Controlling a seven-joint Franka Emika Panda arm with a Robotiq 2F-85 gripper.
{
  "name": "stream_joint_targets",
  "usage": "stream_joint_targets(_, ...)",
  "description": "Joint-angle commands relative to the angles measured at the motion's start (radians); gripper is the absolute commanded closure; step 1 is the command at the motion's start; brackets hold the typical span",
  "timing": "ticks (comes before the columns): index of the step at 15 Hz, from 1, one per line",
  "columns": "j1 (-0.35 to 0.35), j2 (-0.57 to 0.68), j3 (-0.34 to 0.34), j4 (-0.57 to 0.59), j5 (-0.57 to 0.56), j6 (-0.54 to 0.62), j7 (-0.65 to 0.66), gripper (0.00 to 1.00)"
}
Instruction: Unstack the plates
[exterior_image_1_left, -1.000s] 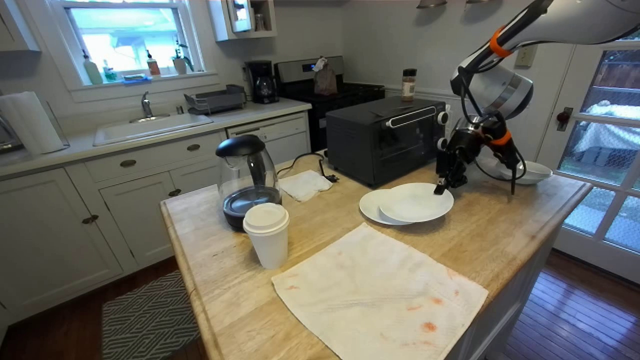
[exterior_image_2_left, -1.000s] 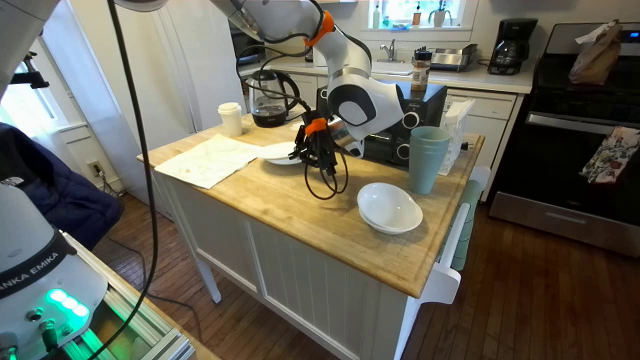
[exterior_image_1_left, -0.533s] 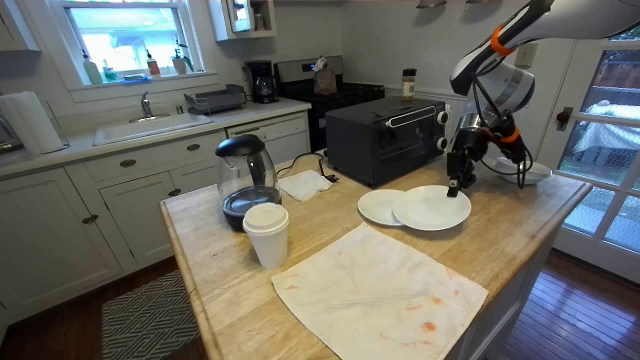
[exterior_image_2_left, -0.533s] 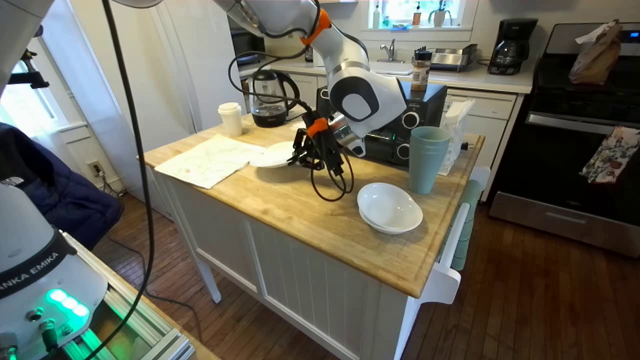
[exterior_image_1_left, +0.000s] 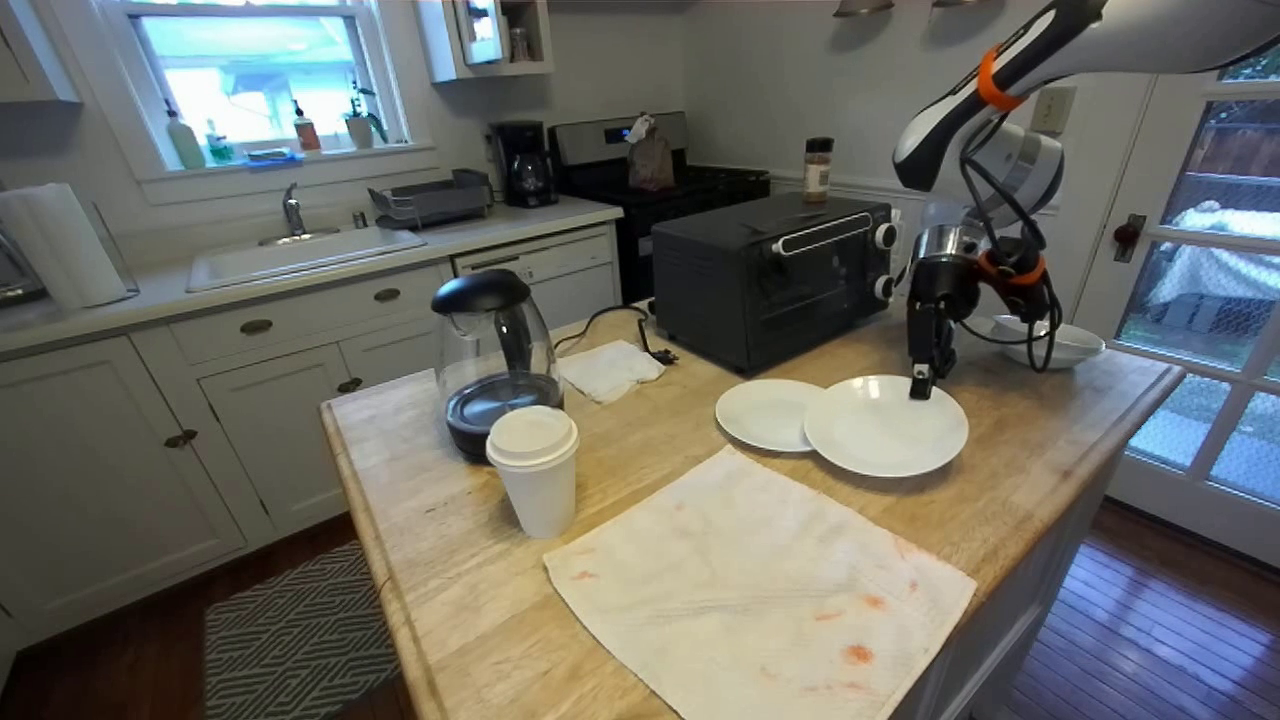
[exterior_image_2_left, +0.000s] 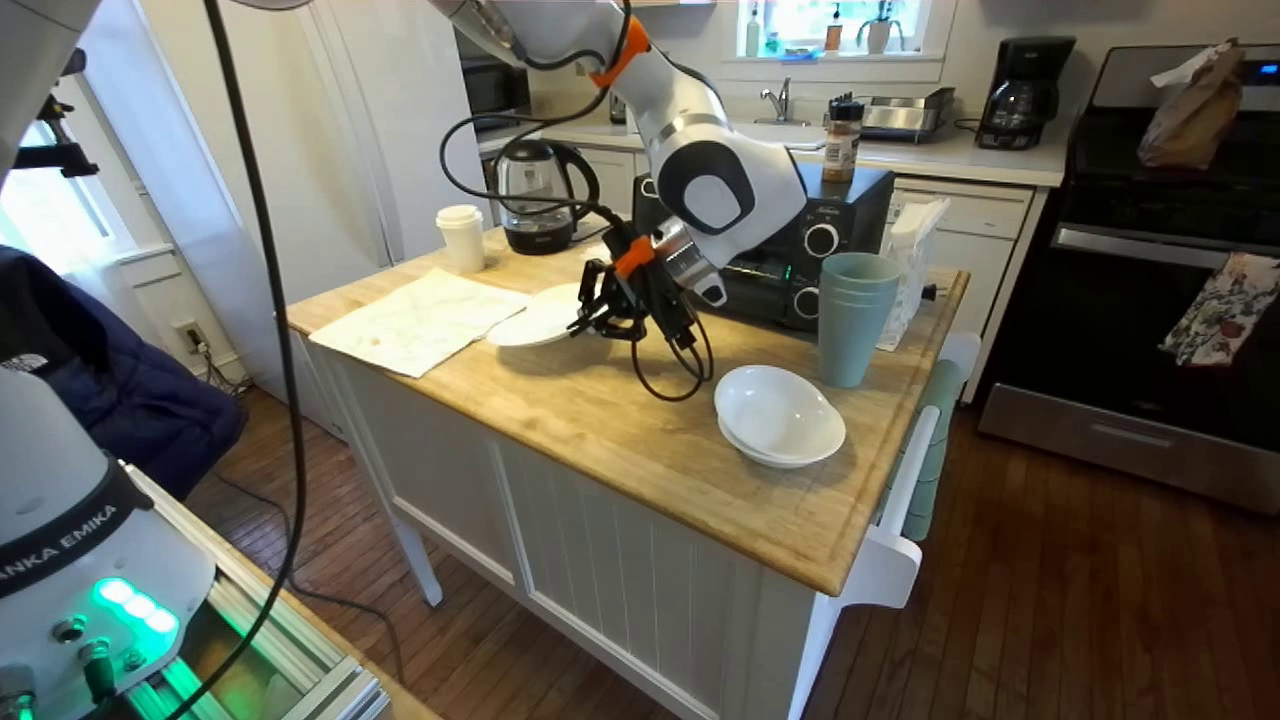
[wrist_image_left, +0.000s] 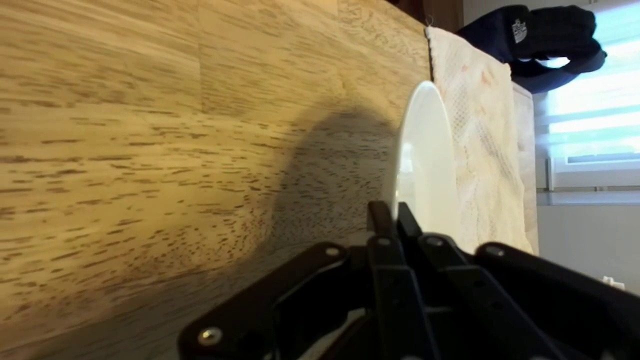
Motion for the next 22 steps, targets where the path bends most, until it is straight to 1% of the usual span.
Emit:
stream_joint_targets(1, 0.0, -0.028, 0.011, -0.023, -0.053, -0.022, -0.038, 0.99)
stream_joint_targets(7, -0.002, -0.033, 0.017, -0.026, -0.084, -0.036, -0.092, 0.99)
stream_joint_targets(12, 0.006, -0.034, 0.009, -0.029, -0.128, -0.038, -0.108, 0.99)
stream_joint_targets(17, 0.015, -0.032, 0.003, -0.027, -0.165, -0.026, -0.085, 0.99)
stream_joint_targets(22, 0.021, -0.019, -0.003, -0.016, -0.177, -0.011, -0.044, 0.99)
